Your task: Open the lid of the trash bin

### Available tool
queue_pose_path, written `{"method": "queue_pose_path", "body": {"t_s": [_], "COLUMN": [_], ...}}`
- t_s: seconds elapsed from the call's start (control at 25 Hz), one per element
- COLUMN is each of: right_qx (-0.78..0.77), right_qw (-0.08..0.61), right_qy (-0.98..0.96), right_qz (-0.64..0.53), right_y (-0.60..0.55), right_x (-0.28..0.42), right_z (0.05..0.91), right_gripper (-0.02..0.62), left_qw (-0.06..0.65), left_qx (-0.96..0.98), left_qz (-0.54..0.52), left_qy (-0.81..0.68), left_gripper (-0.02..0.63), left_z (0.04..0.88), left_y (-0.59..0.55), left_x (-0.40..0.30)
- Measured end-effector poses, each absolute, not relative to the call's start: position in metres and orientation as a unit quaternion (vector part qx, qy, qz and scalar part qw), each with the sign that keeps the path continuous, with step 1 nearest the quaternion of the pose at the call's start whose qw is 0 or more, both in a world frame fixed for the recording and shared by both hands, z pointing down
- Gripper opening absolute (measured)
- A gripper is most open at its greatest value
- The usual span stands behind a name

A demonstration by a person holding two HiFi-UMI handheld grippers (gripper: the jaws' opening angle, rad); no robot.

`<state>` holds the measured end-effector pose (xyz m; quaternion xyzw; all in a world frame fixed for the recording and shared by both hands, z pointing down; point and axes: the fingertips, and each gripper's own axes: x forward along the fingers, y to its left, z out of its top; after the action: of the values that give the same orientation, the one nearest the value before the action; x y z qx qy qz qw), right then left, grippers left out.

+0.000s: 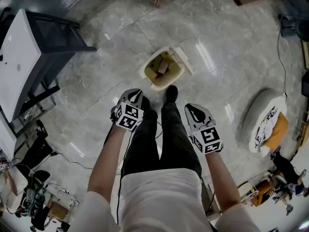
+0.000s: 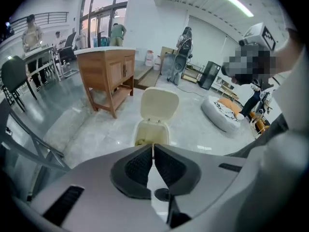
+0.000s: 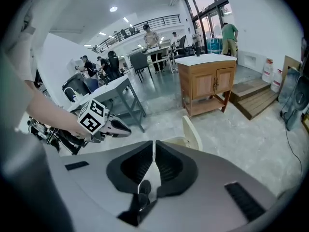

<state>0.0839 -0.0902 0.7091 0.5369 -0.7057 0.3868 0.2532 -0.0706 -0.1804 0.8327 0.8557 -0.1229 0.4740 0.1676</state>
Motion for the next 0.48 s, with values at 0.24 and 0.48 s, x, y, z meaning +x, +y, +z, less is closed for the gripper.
{"method": "queue_pose_path", "body": {"t_s": [0.24, 0.48], "right_qx": [0.562, 0.573], "right_qw": [0.235, 0.234], "right_qy": [-0.697, -0.702], "right_qz": [0.379, 0.353], "right_y": [-0.095, -0.094], "right_x": [0.081, 0.077], "right_z": [0.663, 0.618], "right_gripper": [0.035, 0.035], "left_qw": [0.182, 0.189], "left_qx": [0.872, 0.895], "left_qz": [0.435, 0.382], "left_qy": [-0.131, -0.131], "left_gripper": [0.017, 0.017], "left_z": [0.756, 0.682], "left_y": [-0.183, -0.184], "left_x": [-0.079, -0.084]}}
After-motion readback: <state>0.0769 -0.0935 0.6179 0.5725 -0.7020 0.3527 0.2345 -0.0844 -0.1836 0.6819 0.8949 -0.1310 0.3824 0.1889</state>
